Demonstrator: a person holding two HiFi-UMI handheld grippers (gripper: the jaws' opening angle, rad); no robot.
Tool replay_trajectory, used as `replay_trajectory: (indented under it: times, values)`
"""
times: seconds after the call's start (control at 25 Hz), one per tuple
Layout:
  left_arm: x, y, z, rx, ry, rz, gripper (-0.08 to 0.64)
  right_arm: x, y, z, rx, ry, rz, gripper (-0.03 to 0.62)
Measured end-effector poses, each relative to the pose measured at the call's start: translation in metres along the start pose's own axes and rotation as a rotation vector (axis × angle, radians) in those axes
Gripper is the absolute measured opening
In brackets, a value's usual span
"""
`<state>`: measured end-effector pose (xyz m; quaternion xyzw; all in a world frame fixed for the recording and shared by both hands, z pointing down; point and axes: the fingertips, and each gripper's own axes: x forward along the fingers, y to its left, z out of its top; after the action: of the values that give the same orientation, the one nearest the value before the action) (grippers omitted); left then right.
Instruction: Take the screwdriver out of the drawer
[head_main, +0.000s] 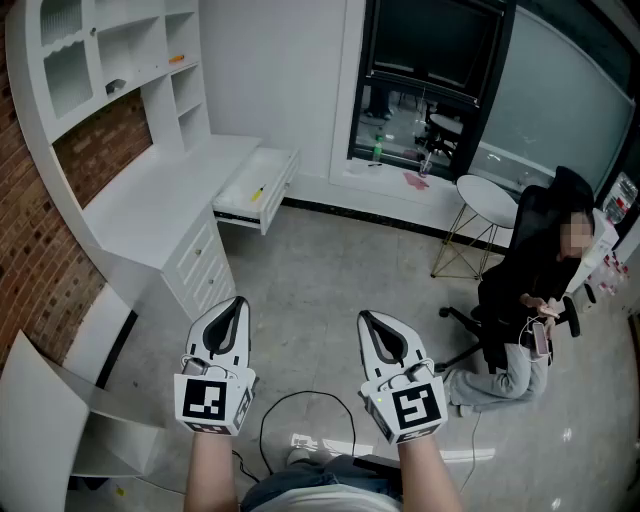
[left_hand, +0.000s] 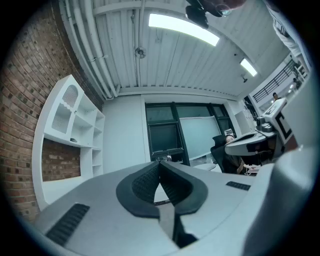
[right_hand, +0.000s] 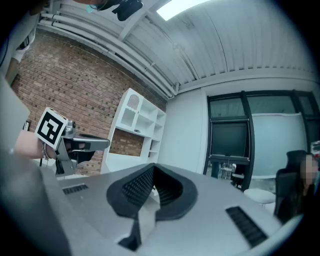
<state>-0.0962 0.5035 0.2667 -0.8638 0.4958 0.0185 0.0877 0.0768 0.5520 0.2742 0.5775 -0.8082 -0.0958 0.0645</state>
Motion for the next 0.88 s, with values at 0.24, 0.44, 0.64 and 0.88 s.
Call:
replay_trajectory:
  times: [0.24, 0.44, 0.64, 0.88]
  values:
    - [0.023, 0.022, -0.011, 0.005, 0.002, -0.01, 0.012, 0.035, 0.0, -0.005, -0.003, -0.004, -0.004, 0.009]
    - [0.054, 0.044, -0.023, -0.004, 0.007, 0.003, 0.012, 0.078, -0.01, -0.012, -0.037, -0.009, 0.017, 0.011]
    - [0.106, 0.069, -0.04, -0.002, 0.026, 0.029, 0.012, 0.139, -0.034, -0.029, -0.019, 0.0, 0.049, 0.011]
    - [0.202, 0.107, -0.054, -0.015, 0.034, 0.06, 0.012, 0.243, -0.082, -0.042, 0.003, -0.007, 0.113, 0.011]
